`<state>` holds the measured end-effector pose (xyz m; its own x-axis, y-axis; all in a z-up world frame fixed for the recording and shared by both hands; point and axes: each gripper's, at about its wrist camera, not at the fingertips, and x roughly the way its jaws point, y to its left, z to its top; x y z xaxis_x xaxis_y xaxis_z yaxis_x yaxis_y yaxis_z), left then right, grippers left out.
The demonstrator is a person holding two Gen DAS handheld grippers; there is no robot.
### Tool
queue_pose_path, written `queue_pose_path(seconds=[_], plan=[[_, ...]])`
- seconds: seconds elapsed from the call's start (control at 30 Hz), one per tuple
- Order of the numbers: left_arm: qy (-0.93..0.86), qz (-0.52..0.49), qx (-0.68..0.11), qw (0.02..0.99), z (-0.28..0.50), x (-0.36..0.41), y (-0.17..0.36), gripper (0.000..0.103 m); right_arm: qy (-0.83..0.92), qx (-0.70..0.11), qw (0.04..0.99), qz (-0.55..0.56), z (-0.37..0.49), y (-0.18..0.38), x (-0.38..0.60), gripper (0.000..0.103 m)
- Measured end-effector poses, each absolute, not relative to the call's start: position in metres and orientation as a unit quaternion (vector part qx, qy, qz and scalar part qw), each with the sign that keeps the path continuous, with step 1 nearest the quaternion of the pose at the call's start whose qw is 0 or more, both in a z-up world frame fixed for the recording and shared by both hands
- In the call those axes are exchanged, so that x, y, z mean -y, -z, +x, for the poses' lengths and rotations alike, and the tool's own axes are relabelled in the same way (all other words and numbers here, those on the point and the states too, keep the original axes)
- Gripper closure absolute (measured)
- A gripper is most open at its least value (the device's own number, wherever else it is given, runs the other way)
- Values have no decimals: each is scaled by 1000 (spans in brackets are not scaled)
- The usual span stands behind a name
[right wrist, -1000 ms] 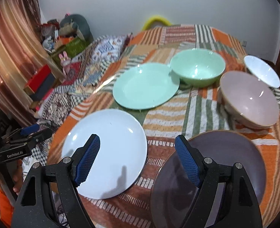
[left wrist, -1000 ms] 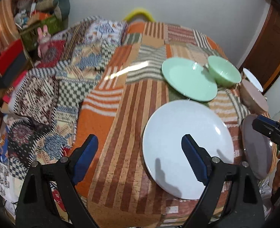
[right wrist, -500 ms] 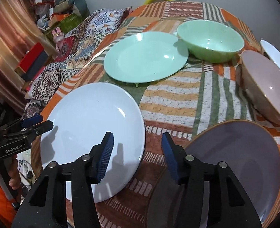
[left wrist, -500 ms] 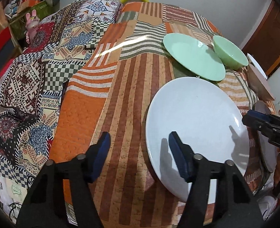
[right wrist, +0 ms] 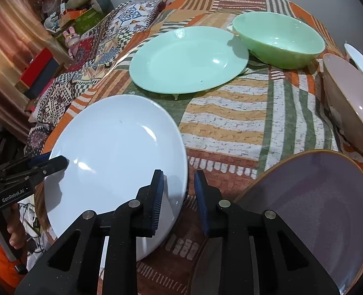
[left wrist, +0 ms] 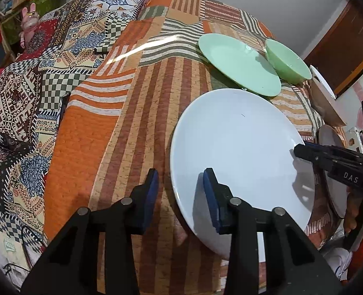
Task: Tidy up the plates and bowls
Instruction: 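Lift the white plate off the quilt with both grippers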
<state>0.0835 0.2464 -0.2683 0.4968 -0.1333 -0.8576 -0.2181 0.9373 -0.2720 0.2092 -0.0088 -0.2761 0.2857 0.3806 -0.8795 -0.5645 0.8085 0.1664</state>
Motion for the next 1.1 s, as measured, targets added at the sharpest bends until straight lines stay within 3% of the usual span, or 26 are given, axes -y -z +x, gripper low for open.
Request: queue_pose_path(seconds=[0.13,0.7,1.1], plan=[[-22,-174,-502,847,81,-244,268,69,-300,-518,794,-107,205,279,1,76],[-39,-170,-502,847,80,-236,261,69,-299,-512,801,-85,199,271,4,76],[-42,-162,-459,872,74,-229,221,69,-305,-484,818,-61,193,249,12,76]])
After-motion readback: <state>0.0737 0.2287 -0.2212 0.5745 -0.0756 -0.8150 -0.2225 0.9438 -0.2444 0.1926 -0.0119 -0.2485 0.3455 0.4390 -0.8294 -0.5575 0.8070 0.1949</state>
